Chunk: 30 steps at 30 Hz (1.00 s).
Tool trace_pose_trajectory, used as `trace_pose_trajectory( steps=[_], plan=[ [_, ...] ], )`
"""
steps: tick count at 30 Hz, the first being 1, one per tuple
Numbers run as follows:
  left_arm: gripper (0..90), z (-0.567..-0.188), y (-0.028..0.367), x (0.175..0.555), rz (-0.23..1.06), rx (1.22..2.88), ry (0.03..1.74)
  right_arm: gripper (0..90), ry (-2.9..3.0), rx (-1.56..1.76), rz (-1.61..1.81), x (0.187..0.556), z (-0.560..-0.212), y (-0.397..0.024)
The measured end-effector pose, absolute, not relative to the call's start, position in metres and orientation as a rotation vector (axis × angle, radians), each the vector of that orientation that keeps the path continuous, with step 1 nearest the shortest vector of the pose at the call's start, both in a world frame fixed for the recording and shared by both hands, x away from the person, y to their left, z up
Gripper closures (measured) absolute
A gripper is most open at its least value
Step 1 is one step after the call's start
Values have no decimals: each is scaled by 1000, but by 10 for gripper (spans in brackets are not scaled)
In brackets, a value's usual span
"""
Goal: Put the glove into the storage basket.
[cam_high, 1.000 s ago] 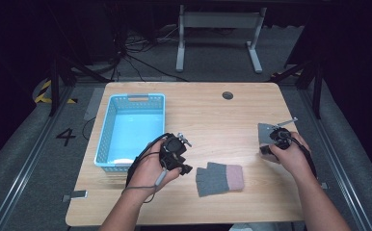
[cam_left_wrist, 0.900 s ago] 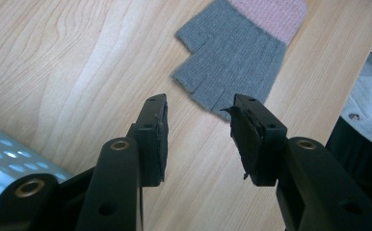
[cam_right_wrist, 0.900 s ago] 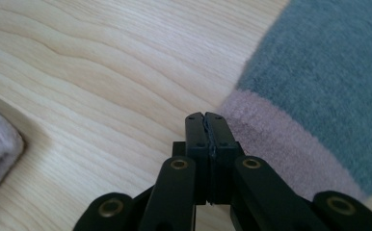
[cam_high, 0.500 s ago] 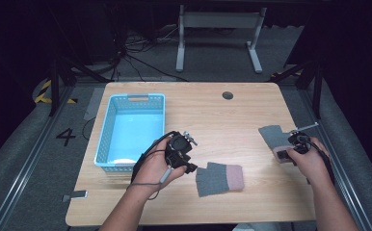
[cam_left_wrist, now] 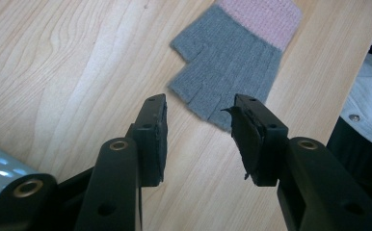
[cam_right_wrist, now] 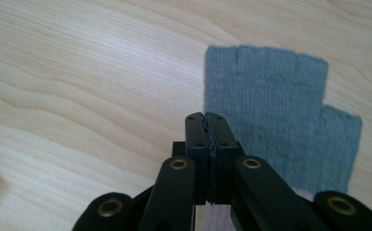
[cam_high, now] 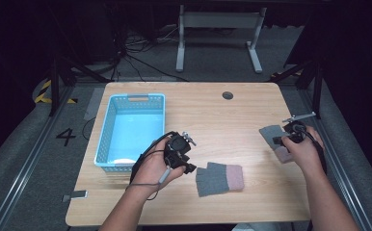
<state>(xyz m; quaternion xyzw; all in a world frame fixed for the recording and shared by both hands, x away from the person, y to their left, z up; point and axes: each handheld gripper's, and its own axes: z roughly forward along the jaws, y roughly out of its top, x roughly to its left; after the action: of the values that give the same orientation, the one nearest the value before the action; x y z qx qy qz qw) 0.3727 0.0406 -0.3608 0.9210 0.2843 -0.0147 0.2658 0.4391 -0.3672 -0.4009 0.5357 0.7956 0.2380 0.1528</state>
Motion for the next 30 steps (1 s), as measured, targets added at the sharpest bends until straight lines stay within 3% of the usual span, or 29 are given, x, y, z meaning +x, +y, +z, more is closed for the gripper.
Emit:
trace_pose_trajectory(
  steps=[13, 30],
  plan=[
    [576, -360, 45, 371, -34, 2463, 771, 898, 2275, 1593, 641, 474, -420, -363],
    [568, -361, 43, 371, -39, 2475, 770, 897, 2332, 1607, 623, 475, -428, -361]
  ],
)
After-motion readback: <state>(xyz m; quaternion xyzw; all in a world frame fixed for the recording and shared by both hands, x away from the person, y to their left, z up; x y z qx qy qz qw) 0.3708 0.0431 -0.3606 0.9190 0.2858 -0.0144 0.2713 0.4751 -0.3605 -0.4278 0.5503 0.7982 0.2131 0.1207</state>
